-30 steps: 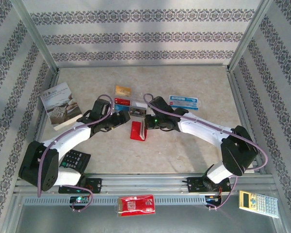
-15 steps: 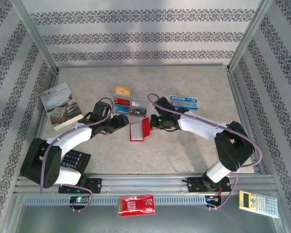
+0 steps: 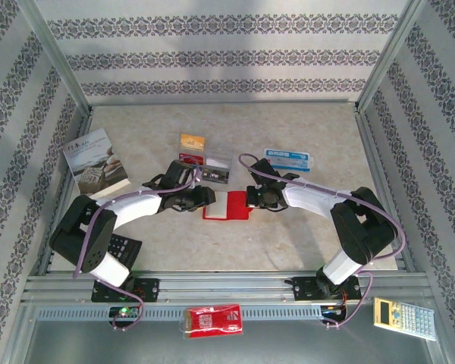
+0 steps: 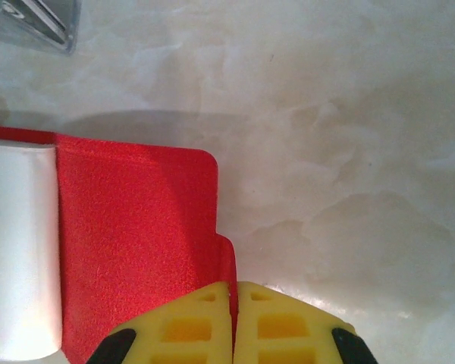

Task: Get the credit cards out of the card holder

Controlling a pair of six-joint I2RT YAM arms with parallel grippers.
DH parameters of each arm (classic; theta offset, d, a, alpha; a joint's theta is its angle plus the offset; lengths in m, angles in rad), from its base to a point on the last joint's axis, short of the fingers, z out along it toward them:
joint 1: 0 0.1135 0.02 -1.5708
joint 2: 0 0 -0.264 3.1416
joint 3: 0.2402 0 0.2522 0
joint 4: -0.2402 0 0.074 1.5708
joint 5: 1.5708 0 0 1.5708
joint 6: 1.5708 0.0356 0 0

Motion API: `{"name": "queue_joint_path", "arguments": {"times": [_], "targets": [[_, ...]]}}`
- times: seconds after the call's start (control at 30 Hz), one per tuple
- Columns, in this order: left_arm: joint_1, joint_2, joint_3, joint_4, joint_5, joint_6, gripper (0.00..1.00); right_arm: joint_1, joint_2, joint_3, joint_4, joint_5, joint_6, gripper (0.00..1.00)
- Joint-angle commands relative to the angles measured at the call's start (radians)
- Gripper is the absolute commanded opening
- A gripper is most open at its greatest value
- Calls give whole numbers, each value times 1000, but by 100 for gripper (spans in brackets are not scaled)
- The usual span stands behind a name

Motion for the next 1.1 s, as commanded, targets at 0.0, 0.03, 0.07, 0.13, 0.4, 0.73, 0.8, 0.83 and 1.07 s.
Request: {"name": "queue_joint_path", "arguments": {"times": [0.0, 0.03, 0.07, 0.13, 0.4, 0.73, 0.8, 0.83, 1.07], "targets": [[-12, 21, 26, 0, -44, 6, 39, -15, 32, -3, 22, 11, -24, 4], [-12, 24, 24, -3, -51, 10, 39, -17, 37, -1, 26, 9, -26, 4], [-12, 27, 26, -3, -50, 14, 38, -18, 43, 2, 27, 9, -28, 4], [-12, 40, 33, -2, -33, 15, 38, -21, 50, 5, 28, 6, -32, 4], [-16, 75, 69, -22, -10, 17, 32, -25, 42, 27, 19, 12, -34, 10], [-16, 89, 84, -67, -31, 38, 32, 0, -114, 89, -65, 77, -22, 42], [-15, 92, 80, -58, -25, 34, 32, 18, -126, 110, -75, 76, -19, 42], [-16, 92, 79, -56, -22, 32, 32, 30, -130, 120, -79, 73, -16, 43], [-15, 96, 76, -66, -27, 35, 31, 100, -107, 192, -77, 34, 12, 38]]}}
